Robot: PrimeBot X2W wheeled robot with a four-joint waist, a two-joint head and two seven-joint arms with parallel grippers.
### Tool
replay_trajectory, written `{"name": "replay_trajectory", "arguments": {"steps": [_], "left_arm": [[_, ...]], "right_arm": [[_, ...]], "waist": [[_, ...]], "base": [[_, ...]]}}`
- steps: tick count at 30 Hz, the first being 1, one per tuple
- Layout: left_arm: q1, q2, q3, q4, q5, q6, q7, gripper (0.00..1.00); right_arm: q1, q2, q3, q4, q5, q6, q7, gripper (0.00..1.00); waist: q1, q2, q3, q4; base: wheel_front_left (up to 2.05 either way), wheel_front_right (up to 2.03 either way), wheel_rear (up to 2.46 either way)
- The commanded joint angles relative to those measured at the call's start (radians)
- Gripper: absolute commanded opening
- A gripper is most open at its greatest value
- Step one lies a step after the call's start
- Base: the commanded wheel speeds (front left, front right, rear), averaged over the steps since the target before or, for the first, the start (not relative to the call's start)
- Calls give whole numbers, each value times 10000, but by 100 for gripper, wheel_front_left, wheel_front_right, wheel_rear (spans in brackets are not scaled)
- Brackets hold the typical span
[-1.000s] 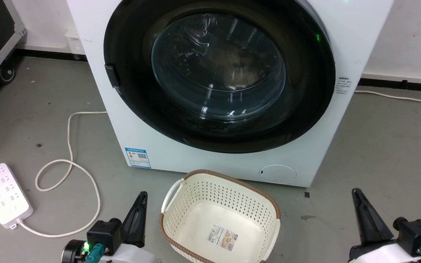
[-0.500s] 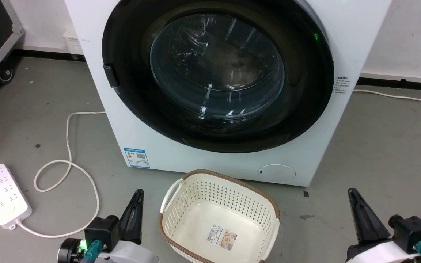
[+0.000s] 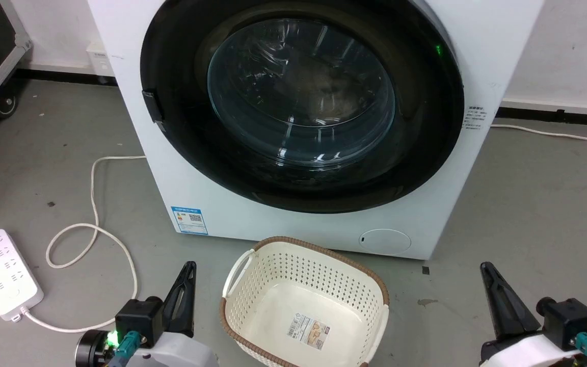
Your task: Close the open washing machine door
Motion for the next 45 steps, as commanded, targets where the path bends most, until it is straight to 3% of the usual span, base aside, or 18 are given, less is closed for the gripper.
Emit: {"name": "replay_trajectory", "arguments": {"steps": [1, 45], "left_arm": [[44, -3, 58, -90, 117, 81, 90, 0], [80, -20, 462, -819, 662, 408, 1010, 0]], "right_arm": [[-126, 51, 22, -101, -107, -3, 104, 0], [-262, 126, 238, -521, -521, -6, 1029, 0]], "waist": [[0, 0, 1, -5], [0, 0, 29, -123]], "base": [[0, 0, 0], [0, 0, 0]]}}
